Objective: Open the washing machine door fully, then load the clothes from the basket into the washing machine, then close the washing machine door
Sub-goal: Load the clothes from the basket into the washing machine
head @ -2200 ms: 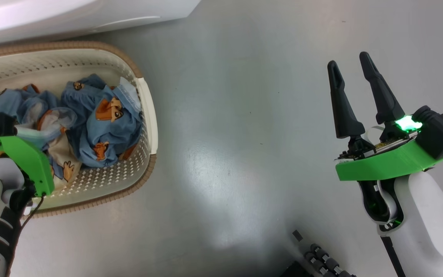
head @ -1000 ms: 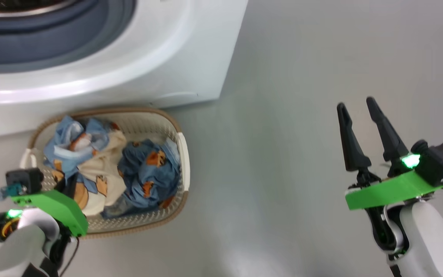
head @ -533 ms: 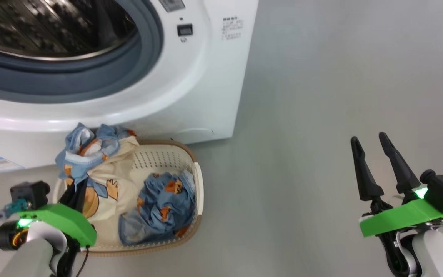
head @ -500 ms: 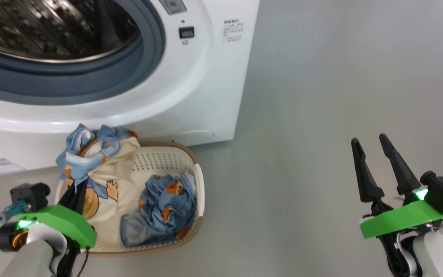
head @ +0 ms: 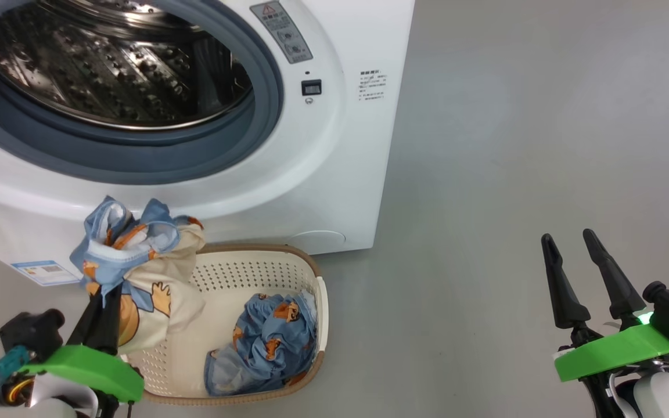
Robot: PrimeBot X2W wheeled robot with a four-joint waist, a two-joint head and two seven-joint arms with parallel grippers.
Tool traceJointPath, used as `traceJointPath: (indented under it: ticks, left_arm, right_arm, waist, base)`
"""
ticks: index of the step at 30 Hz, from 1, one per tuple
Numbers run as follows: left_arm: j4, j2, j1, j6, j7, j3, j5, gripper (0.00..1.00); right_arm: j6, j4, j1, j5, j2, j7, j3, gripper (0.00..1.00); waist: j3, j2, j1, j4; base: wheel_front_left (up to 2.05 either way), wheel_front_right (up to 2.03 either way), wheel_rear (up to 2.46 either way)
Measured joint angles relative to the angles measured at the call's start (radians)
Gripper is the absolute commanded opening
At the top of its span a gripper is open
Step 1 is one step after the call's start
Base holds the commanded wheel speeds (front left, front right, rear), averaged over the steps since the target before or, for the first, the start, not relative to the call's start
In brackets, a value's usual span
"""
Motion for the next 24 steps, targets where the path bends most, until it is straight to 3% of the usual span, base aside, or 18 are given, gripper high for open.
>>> traceJointPath:
  ticks: [14, 24]
  left_arm:
    - [-0.344, -0.073, 0.213, 0.018, 0.0, 0.199, 0.144, 0.0]
    - [-0.471, -0.132, 0.279, 0.011, -0.003, 0.281, 0.195, 0.0]
  right_arm:
    - [0.0, -0.004, 0.026, 0.0, -0.01, 0.0, -0.025, 1.0]
    - [0.0, -0.013, 0.033, 0.0, -0.013, 0.0, -0.045, 1.0]
  waist:
    - [-0.03, 0.0, 0.0, 0.013]
    - [-0.015, 0.0, 0.0, 0.023]
  base:
    - [0.0, 0.0, 0.0]
    - [0.0, 0.0, 0.0]
